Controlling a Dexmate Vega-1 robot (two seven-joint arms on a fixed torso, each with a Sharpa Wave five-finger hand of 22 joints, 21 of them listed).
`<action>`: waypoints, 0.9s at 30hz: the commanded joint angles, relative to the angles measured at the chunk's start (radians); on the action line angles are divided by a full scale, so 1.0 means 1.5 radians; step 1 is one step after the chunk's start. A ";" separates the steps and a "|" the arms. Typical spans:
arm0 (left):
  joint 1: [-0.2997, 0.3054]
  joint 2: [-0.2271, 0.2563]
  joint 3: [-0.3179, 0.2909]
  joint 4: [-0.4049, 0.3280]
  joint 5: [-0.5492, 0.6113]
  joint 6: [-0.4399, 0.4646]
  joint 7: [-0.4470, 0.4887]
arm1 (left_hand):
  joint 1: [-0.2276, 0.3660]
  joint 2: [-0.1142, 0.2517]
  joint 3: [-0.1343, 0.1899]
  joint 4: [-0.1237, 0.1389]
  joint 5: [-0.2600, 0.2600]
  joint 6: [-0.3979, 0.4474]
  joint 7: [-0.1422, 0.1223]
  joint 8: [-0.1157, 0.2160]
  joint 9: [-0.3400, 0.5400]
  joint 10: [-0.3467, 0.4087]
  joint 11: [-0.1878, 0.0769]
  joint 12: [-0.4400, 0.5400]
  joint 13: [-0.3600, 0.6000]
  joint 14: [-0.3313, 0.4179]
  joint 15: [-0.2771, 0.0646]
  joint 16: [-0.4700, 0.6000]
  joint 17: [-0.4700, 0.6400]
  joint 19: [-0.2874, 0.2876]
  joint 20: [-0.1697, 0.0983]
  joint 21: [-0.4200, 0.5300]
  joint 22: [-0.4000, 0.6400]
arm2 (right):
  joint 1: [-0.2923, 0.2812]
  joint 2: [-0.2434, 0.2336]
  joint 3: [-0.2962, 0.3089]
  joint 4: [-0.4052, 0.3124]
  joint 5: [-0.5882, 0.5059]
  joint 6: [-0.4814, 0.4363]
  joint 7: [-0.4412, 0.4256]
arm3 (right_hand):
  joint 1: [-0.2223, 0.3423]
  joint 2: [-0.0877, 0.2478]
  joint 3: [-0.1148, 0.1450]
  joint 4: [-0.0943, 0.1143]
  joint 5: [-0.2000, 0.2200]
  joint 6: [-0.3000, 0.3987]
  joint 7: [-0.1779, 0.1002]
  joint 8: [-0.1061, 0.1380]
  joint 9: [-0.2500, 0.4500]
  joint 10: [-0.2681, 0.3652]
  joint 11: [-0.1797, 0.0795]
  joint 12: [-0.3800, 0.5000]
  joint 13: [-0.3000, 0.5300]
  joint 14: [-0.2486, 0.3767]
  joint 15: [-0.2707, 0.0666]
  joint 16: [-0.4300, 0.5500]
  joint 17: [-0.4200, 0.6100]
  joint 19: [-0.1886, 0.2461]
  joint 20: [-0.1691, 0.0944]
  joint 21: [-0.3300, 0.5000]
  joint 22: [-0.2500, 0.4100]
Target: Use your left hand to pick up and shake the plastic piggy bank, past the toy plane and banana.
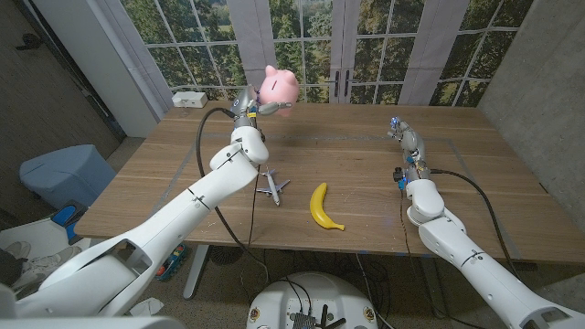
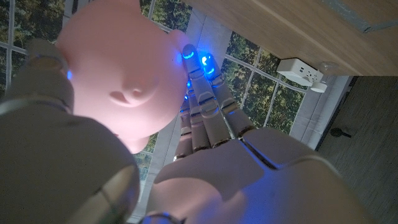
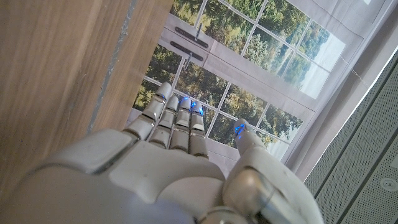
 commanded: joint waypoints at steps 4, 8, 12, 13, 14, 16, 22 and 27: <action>0.004 0.076 -0.060 0.024 -0.159 -0.238 -0.216 | 0.322 0.322 0.006 0.002 0.006 0.300 -0.160 0.002 0.005 0.237 -0.229 0.000 0.004 0.045 -0.112 -0.005 0.001 -0.007 -0.025 0.004 -0.001 | -0.005 -0.002 0.003 -0.002 0.001 -0.002 -0.005 | 0.004 -0.002 0.002 0.003 0.004 0.001 0.000 -0.001 0.002 0.004 0.000 -0.002 0.003 0.003 0.000 -0.002 0.004 0.006 -0.002 -0.001 0.001; -0.001 0.081 -0.085 0.061 -0.250 -0.316 -0.310 | 0.322 0.322 0.006 0.001 0.006 0.301 -0.159 0.002 0.005 0.237 -0.229 0.000 0.005 0.044 -0.112 -0.006 0.002 -0.009 -0.026 0.005 -0.001 | -0.004 -0.001 0.003 -0.002 0.001 -0.002 -0.006 | 0.004 -0.002 0.002 0.003 0.004 0.001 0.000 -0.001 0.002 0.004 0.000 -0.002 0.003 0.003 0.000 -0.002 0.004 0.006 -0.003 -0.001 0.001; -0.009 0.079 -0.096 0.100 -0.315 -0.371 -0.378 | 0.322 0.322 0.006 0.002 0.005 0.301 -0.159 0.002 0.005 0.236 -0.229 -0.002 0.006 0.044 -0.112 -0.006 0.002 -0.010 -0.026 0.006 -0.001 | -0.003 0.000 0.003 0.000 0.001 -0.002 -0.005 | 0.004 -0.001 0.002 0.003 0.004 0.001 0.001 -0.001 0.002 0.004 0.000 -0.002 0.003 0.003 0.000 -0.002 0.004 0.006 -0.003 -0.002 0.001; -0.010 0.076 -0.099 0.107 -0.331 -0.377 -0.388 | 0.322 0.322 0.006 0.001 0.005 0.301 -0.159 0.002 0.004 0.236 -0.229 -0.002 0.006 0.044 -0.113 -0.006 0.002 -0.011 -0.026 0.006 -0.001 | -0.002 0.000 0.002 0.001 0.002 -0.002 -0.004 | 0.004 -0.001 0.002 0.003 0.004 0.001 0.001 -0.001 0.002 0.004 0.000 -0.002 0.003 0.003 0.000 -0.002 0.004 0.006 -0.003 -0.002 0.001; -0.011 0.074 -0.102 0.114 -0.346 -0.384 -0.400 | 0.322 0.322 0.006 0.001 0.005 0.301 -0.159 0.002 0.004 0.236 -0.229 -0.002 0.006 0.044 -0.113 -0.006 0.002 -0.011 -0.026 0.006 -0.001 | -0.002 0.001 0.002 0.002 0.003 -0.002 -0.004 | 0.004 -0.001 0.002 0.003 0.004 0.001 0.001 -0.001 0.002 0.004 0.000 -0.002 0.003 0.003 0.000 -0.002 0.004 0.006 -0.003 -0.002 0.001; -0.012 0.070 -0.108 0.128 -0.375 -0.395 -0.419 | 0.322 0.322 0.006 0.001 0.005 0.303 -0.159 0.003 0.004 0.236 -0.229 -0.002 0.006 0.044 -0.113 -0.007 0.003 -0.011 -0.026 0.007 -0.001 | -0.001 0.001 0.002 0.003 0.003 -0.002 -0.004 | 0.004 -0.001 0.002 0.003 0.004 0.001 0.001 -0.001 0.002 0.005 0.000 -0.001 0.003 0.003 0.000 -0.003 0.004 0.007 -0.002 -0.002 0.001; -0.011 0.062 -0.119 0.151 -0.437 -0.414 -0.447 | 0.322 0.320 0.005 0.001 0.005 0.304 -0.158 0.002 0.003 0.238 -0.229 -0.003 0.007 0.044 -0.113 -0.007 0.004 -0.012 -0.026 0.009 -0.001 | 0.003 0.001 0.001 0.006 0.002 -0.002 -0.002 | 0.004 -0.002 0.002 0.003 0.004 0.001 0.000 -0.001 0.002 0.004 -0.001 -0.002 0.003 0.003 0.002 -0.003 0.004 0.007 -0.003 -0.003 0.001; -0.013 0.065 -0.116 0.158 -0.452 -0.418 -0.454 | 0.322 0.319 0.005 0.000 0.004 0.304 -0.158 0.002 0.003 0.238 -0.229 -0.003 0.008 0.045 -0.113 -0.007 0.005 -0.012 -0.026 0.011 -0.001 | 0.004 0.002 0.000 0.007 0.001 -0.003 -0.003 | 0.004 -0.002 0.002 0.003 0.004 0.001 -0.001 -0.001 0.002 0.003 -0.001 -0.002 0.003 0.003 -0.001 -0.003 0.004 0.007 -0.004 -0.004 0.001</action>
